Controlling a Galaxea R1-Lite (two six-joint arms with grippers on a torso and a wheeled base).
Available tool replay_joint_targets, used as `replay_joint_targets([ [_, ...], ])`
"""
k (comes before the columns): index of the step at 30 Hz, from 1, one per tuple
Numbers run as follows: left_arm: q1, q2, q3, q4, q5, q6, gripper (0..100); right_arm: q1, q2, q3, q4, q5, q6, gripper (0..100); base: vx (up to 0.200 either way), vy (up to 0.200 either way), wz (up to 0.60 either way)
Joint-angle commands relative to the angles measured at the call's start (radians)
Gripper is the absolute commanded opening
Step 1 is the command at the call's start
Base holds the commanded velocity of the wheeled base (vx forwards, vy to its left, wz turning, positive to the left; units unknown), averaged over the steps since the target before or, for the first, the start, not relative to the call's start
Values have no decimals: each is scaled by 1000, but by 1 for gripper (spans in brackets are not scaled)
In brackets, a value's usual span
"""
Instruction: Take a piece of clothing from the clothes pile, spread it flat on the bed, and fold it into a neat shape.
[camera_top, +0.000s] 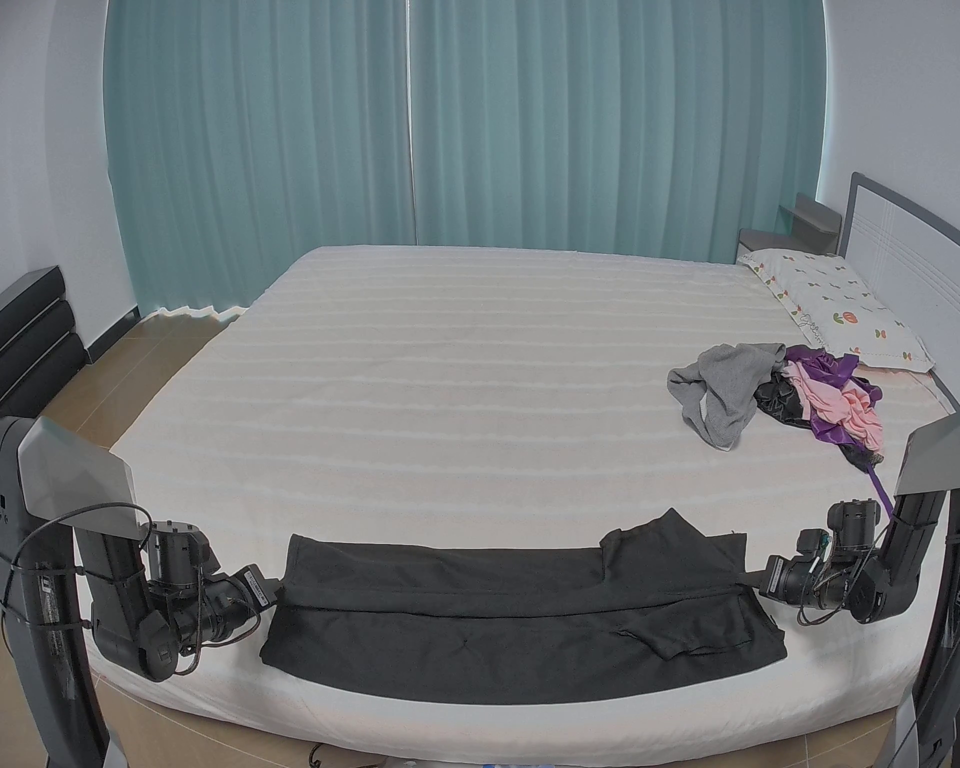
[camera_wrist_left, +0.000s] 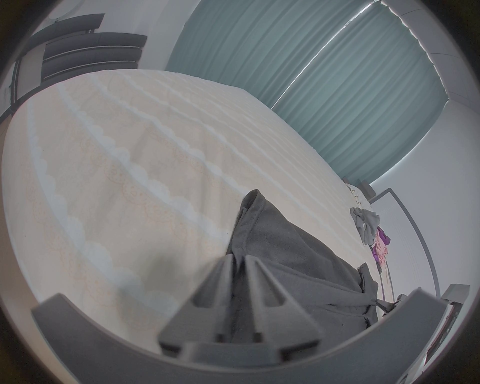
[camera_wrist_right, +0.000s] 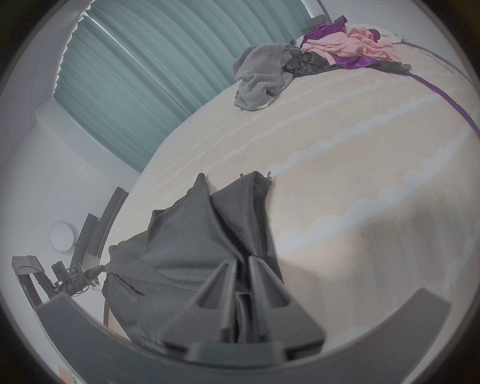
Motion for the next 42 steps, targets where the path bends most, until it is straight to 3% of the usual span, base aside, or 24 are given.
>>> replay_joint_targets([
  [1, -2, 7, 2, 0, -1, -2, 100, -1, 10, 1, -6, 1, 3, 100, 0, 0, 0],
  [7, 0, -2, -7, 0, 1, -4, 100, -4, -32, -2, -58, 6, 49, 100, 0, 0, 0],
  [12, 6, -33, -36, 0, 1, -19, 100, -17, -87, -70, -43, 15, 158, 100, 0, 0, 0],
  [17, 0, -25, -151, 33, 6, -109, 100, -5, -50, -122, 3, 15, 208, 100, 0, 0, 0],
  [25, -9, 32, -329, 207, 7, -119, 100, 6, 16, -269, 107, 1, 375, 100, 0, 0, 0],
  [33, -66, 119, -415, 224, 42, -115, 100, 12, 14, -268, 118, -8, 377, 100, 0, 0, 0],
  [34, -69, 127, -429, 228, 58, -114, 0, 12, 14, -265, 118, -10, 375, 100, 0, 0, 0],
  [42, -49, 133, -437, 224, 102, -123, 0, 33, 17, -268, 123, -74, 371, 100, 0, 0, 0],
])
